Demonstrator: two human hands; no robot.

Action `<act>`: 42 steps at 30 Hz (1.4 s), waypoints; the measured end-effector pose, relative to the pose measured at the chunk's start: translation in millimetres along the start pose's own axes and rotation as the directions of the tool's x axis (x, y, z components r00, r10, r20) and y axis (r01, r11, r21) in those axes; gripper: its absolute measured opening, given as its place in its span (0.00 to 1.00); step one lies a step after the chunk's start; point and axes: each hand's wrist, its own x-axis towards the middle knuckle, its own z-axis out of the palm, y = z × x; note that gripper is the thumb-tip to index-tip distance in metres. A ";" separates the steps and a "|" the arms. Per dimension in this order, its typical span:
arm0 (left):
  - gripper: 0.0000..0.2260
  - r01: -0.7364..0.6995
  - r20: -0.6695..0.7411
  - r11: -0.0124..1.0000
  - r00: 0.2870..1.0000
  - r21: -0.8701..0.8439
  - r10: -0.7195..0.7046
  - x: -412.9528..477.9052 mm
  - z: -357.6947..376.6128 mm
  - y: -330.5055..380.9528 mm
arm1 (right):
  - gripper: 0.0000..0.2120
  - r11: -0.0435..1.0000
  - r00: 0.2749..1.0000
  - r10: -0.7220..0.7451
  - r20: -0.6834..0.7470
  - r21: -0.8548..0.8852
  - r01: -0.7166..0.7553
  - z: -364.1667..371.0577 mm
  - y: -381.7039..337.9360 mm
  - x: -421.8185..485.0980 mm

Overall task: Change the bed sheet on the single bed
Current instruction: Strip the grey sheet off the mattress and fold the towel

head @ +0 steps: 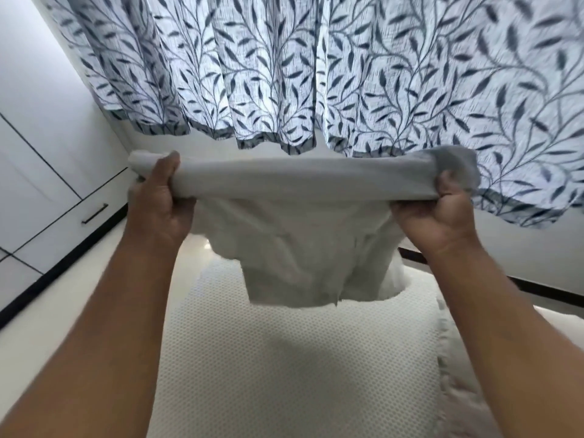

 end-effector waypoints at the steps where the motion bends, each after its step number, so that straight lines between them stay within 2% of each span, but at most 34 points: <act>1: 0.22 -0.004 0.009 1.000 1.000 -0.002 0.004 -5.7 -1.3 -1.3 | 0.21 1.000 1.000 -0.002 0.015 0.007 0.002 0.9 -7.5 -10.8; 4: 0.27 0.021 0.044 1.000 0.999 0.000 -0.021 -30.8 -28.1 -22.2 | 0.22 1.000 1.000 -0.004 -0.027 -0.015 0.003 -22.3 -11.6 -46.1; 6: 0.26 0.053 0.062 0.999 0.997 0.013 -0.054 -55.4 -64.0 -50.8 | 0.20 1.000 0.993 0.028 -0.112 -0.002 -0.028 -55.2 0.9 -73.1; 8: 0.26 0.100 -0.024 0.993 0.995 0.064 -0.099 -81.1 -110.7 -85.8 | 0.18 0.997 0.982 0.073 -0.176 0.007 -0.073 -97.6 24.1 -101.8; 10: 0.27 0.207 -0.201 0.973 0.962 0.098 -0.185 -105.8 -166.0 -125.6 | 0.25 0.992 0.948 0.117 -0.298 -0.001 -0.122 -149.7 55.7 -127.4; 11: 0.26 0.272 -0.310 0.957 0.922 0.100 -0.230 -120.4 -195.4 -144.1 | 0.24 0.989 0.917 0.142 -0.373 0.011 -0.149 -174.3 71.6 -141.6; 13: 0.24 0.411 -0.499 0.906 0.809 0.105 -0.310 -150.8 -250.2 -175.9 | 0.06 0.983 0.841 0.175 -0.513 0.038 -0.181 -220.4 102.9 -170.2; 15: 0.21 0.575 -0.654 0.806 0.666 0.142 -0.359 -181.7 -305.9 -204.0 | 0.14 0.960 0.700 0.237 -0.674 0.054 -0.273 -267.2 128.7 -201.4; 16: 0.20 0.633 -0.711 0.758 0.605 0.157 -0.358 -194.0 -328.5 -212.2 | 0.16 0.949 0.651 0.257 -0.714 0.058 -0.311 -283.3 138.9 -217.3; 18: 0.17 0.715 -0.758 0.692 0.505 0.099 -0.413 -213.8 -374.9 -225.4 | 0.27 0.903 0.521 0.284 -0.805 0.042 -0.427 -312.4 154.0 -245.0; 19: 0.13 0.746 -0.749 0.660 0.487 0.089 -0.450 -223.0 -391.7 -230.2 | 0.26 0.890 0.485 0.279 -0.829 0.034 -0.454 -323.3 158.3 -254.0; 20: 0.12 0.782 -0.747 0.615 0.470 0.105 -0.470 -230.9 -403.8 -231.2 | 0.22 0.890 0.448 0.272 -0.852 0.047 -0.453 -327.7 161.8 -260.1; 22: 0.19 0.769 -0.730 0.633 0.485 0.094 -0.481 -237.6 -424.2 -233.0 | 0.14 0.884 0.370 0.228 -0.901 0.032 -0.466 -331.3 164.7 -264.4; 24: 0.27 0.705 -0.715 0.709 0.510 0.029 -0.478 -231.8 -440.0 -232.6 | 0.13 0.881 0.370 0.189 -0.910 -0.010 -0.473 -325.2 163.9 -260.8; 25: 0.27 0.689 -0.706 0.723 0.485 -0.055 -0.516 -233.8 -427.7 -227.0 | 0.14 0.880 0.367 0.171 -0.914 -0.025 -0.474 -322.9 163.3 -258.0; 27: 0.23 0.655 -0.726 0.750 0.474 -0.087 -0.498 -228.7 -426.6 -224.5 | 0.16 0.862 0.381 0.139 -0.914 -0.077 -0.500 -320.3 161.7 -253.5; 30: 0.24 0.684 -0.779 0.729 0.459 0.002 -0.428 -231.6 -434.0 -225.3 | 0.19 0.805 0.360 0.079 -0.930 -0.153 -0.574 -318.7 160.9 -257.8; 31: 0.25 0.691 -0.787 0.722 0.434 -0.021 -0.438 -234.2 -443.4 -228.4 | 0.18 0.782 0.325 0.040 -0.945 -0.172 -0.598 -319.8 161.5 -262.6; 32: 0.24 0.693 -0.802 0.717 0.386 -0.075 -0.457 -237.0 -451.7 -227.7 | 0.16 0.749 0.297 0.017 -0.955 -0.185 -0.636 -319.2 161.9 -267.0; 34: 0.14 0.739 -0.803 0.631 0.218 -0.236 -0.555 -247.4 -429.0 -201.6 | 0.18 0.676 0.229 -0.044 -0.972 -0.197 -0.710 -322.7 160.3 -279.6; 35: 0.11 0.760 -0.799 0.557 0.084 -0.336 -0.596 -252.7 -415.7 -185.6 | 0.21 0.641 0.218 -0.041 -0.975 -0.193 -0.742 -325.3 158.5 -286.2; 36: 0.10 0.838 -0.849 0.474 0.023 -0.272 -0.527 -249.8 -405.1 -170.2 | 0.24 0.626 0.226 -0.041 -0.973 -0.201 -0.754 -325.5 156.7 -291.5; 37: 0.09 0.861 -0.848 0.444 0.026 -0.250 -0.529 -252.4 -394.4 -161.7 | 0.25 0.598 0.240 -0.050 -0.970 -0.221 -0.771 -322.2 155.5 -295.4; 38: 0.10 0.886 -0.811 0.424 0.103 -0.189 -0.576 -254.4 -387.4 -158.7 | 0.25 0.582 0.272 -0.061 -0.960 -0.255 -0.772 -319.8 154.2 -298.1; 39: 0.11 0.878 -0.811 0.467 0.197 -0.104 -0.551 -257.1 -387.7 -159.8 | 0.24 0.606 0.318 -0.085 -0.944 -0.302 -0.736 -314.8 153.9 -296.4; 40: 0.13 0.835 -0.784 0.542 0.275 -0.093 -0.557 -257.1 -379.8 -160.2 | 0.19 0.642 0.356 -0.098 -0.929 -0.333 -0.691 -310.1 154.9 -291.2; 41: 0.14 0.758 -0.763 0.652 0.412 -0.016 -0.498 -252.6 -375.4 -165.5 | 0.11 0.701 0.402 -0.083 -0.912 -0.340 -0.627 -302.5 153.2 -281.3; 42: 0.15 0.640 -0.770 0.766 0.517 0.058 -0.373 -245.6 -365.8 -170.1 | 0.08 0.768 0.446 -0.046 -0.894 -0.317 -0.557 -292.7 150.6 -265.6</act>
